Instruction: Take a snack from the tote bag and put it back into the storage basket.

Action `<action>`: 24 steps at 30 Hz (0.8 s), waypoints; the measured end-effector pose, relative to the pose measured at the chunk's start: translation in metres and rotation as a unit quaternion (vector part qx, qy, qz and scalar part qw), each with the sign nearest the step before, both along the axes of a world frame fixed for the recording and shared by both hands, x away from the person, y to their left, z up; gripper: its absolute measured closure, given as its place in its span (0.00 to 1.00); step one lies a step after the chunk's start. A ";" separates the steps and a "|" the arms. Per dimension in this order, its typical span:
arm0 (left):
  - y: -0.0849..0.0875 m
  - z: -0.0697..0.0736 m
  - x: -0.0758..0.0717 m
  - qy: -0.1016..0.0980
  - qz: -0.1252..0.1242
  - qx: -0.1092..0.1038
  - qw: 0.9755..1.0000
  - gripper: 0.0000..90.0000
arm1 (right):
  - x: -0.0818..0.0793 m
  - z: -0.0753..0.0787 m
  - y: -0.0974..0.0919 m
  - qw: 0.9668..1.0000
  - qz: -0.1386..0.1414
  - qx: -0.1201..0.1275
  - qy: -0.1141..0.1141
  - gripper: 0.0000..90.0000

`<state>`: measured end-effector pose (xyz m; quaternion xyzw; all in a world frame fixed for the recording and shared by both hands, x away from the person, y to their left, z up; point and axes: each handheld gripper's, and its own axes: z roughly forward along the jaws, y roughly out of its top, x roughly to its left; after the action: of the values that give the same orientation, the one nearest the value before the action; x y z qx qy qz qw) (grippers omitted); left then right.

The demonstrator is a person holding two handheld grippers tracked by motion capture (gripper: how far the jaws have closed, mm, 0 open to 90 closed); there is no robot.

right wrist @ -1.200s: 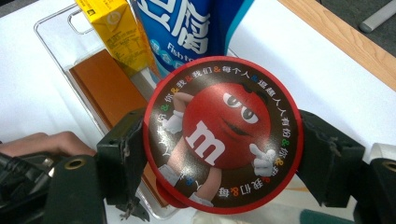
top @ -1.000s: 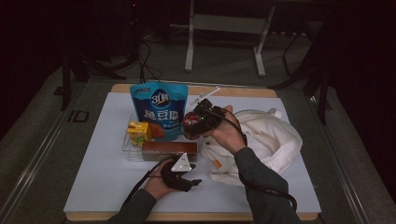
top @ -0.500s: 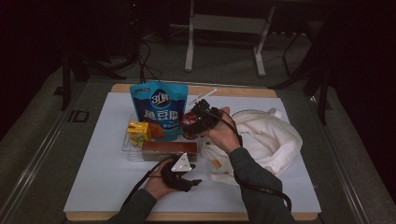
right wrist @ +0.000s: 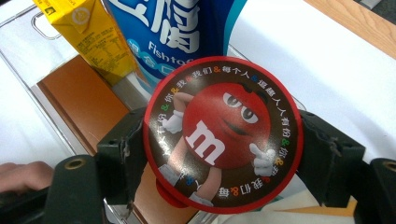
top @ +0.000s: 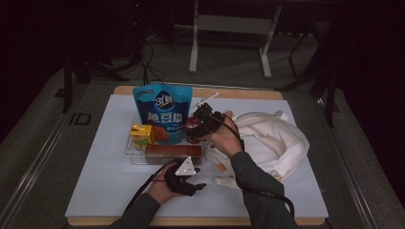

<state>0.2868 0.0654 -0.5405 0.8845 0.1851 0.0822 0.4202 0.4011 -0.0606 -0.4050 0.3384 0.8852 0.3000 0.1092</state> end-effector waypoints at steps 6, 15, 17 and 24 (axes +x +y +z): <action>0.000 0.000 0.000 0.000 0.000 0.000 1.000 0.44 | 0.001 -0.005 0.003 1.000 -0.003 0.001 0.003 0.28; 0.000 0.000 0.000 0.000 -0.001 0.001 1.000 0.44 | 0.005 -0.014 0.004 1.000 -0.021 0.003 0.009 0.28; 0.000 0.000 0.000 0.000 -0.001 0.001 1.000 0.44 | 0.005 -0.016 0.003 1.000 -0.022 0.003 0.008 0.28; 0.000 0.000 0.000 0.000 0.000 0.001 1.000 0.44 | 0.005 -0.019 0.004 1.000 -0.028 -0.005 0.005 0.28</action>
<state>0.2869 0.0654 -0.5405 0.8849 0.1847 0.0823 0.4197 0.4061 -0.0562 -0.4238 0.3640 0.8774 0.2907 0.1149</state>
